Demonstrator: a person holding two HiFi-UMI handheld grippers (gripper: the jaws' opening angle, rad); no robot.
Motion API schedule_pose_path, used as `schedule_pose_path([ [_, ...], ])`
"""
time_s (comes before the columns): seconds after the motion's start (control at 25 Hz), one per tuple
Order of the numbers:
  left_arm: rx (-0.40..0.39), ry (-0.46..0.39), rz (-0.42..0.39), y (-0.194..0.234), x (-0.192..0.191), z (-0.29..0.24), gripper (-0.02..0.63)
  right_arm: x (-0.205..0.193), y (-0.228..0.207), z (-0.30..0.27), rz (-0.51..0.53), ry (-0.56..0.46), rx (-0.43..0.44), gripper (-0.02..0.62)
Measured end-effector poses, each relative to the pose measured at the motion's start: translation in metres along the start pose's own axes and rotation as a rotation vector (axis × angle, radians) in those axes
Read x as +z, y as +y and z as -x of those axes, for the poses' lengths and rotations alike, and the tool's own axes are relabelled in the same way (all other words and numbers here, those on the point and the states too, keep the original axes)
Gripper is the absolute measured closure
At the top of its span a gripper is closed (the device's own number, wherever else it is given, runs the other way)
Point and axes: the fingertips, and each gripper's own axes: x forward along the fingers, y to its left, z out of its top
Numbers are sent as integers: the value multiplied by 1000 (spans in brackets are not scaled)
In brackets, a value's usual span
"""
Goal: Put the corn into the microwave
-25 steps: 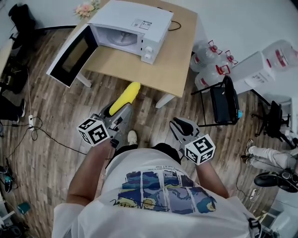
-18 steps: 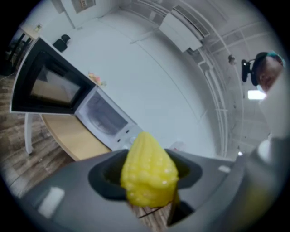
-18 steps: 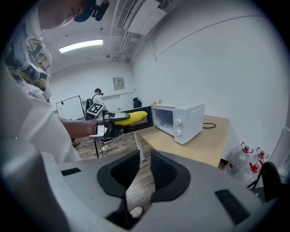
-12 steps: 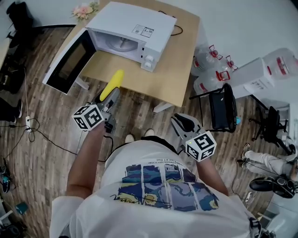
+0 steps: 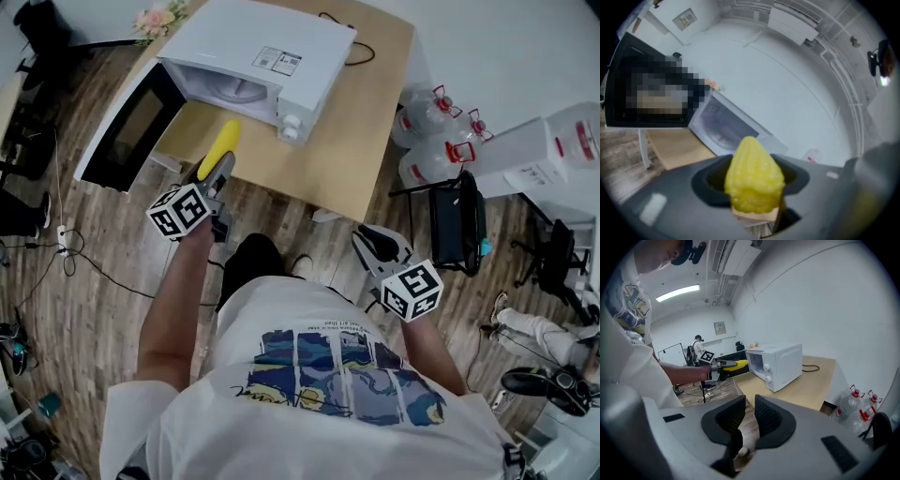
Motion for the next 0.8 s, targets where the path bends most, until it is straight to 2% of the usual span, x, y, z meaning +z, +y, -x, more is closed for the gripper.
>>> schedule_pose_path([
  [0.2, 41, 27, 1, 30, 6, -45, 356, -6, -23, 0, -67, 7, -81, 543],
  [0.32, 46, 49, -22, 49, 16, -79, 356, 8, -36, -5, -119, -15, -144, 543],
  [0.56, 65, 110, -54, 92, 27, -147, 356, 35, -46, -27, -154, -23, -238, 545],
  [0.8, 65, 177, -171, 111, 37, -202, 356, 50, -48, -50, -187, -12, -312, 545],
])
